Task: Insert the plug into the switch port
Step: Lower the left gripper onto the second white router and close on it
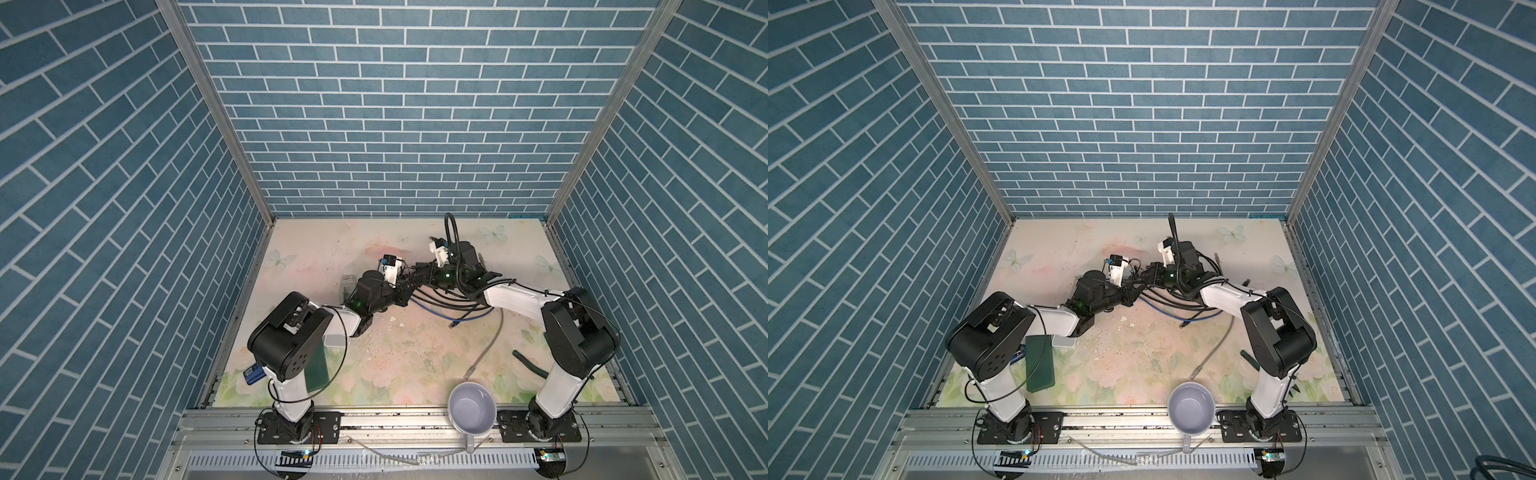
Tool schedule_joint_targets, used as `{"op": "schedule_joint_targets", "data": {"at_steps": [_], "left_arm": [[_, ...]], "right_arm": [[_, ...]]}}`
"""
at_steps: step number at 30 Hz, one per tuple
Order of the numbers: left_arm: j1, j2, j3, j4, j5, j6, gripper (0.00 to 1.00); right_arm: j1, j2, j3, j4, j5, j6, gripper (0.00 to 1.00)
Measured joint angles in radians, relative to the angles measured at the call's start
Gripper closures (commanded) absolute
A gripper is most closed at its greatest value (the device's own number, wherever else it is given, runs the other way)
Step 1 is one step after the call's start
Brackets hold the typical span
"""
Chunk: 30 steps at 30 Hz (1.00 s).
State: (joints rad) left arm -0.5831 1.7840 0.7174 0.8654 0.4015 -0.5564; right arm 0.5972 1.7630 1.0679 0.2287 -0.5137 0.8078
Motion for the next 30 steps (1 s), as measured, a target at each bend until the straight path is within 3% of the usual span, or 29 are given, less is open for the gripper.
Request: {"op": "schedule_joint_targets", "data": {"at_steps": [7,13,14,15,16,23,30], "left_arm": [[0.0,-0.005,0.006,-0.061,-0.021,0.03,0.45],[0.0,-0.11,0.017,-0.311,-0.058,0.096,0.31],[0.0,-0.14,0.018,-0.357,-0.069,0.107,0.25],[0.0,-0.168,0.018,-0.399,-0.079,0.116,0.06],[0.0,-0.201,0.018,-0.448,-0.096,0.129,0.0],[0.002,-0.387,0.053,-0.796,-0.263,0.15,0.0],[0.051,-0.506,0.068,-1.065,-0.412,0.083,0.0]], "right_arm": [[0.004,0.009,0.002,-0.003,0.002,-0.004,1.0],[0.004,0.043,0.035,-0.068,0.05,-0.062,1.0],[0.004,0.044,0.04,-0.08,0.06,-0.079,1.0],[0.004,0.045,0.045,-0.092,0.069,-0.09,1.0],[0.004,0.045,0.051,-0.105,0.082,-0.107,1.0],[0.002,0.045,0.064,-0.166,0.146,-0.192,1.0],[0.002,0.045,0.064,-0.205,0.183,-0.241,1.0]]}}
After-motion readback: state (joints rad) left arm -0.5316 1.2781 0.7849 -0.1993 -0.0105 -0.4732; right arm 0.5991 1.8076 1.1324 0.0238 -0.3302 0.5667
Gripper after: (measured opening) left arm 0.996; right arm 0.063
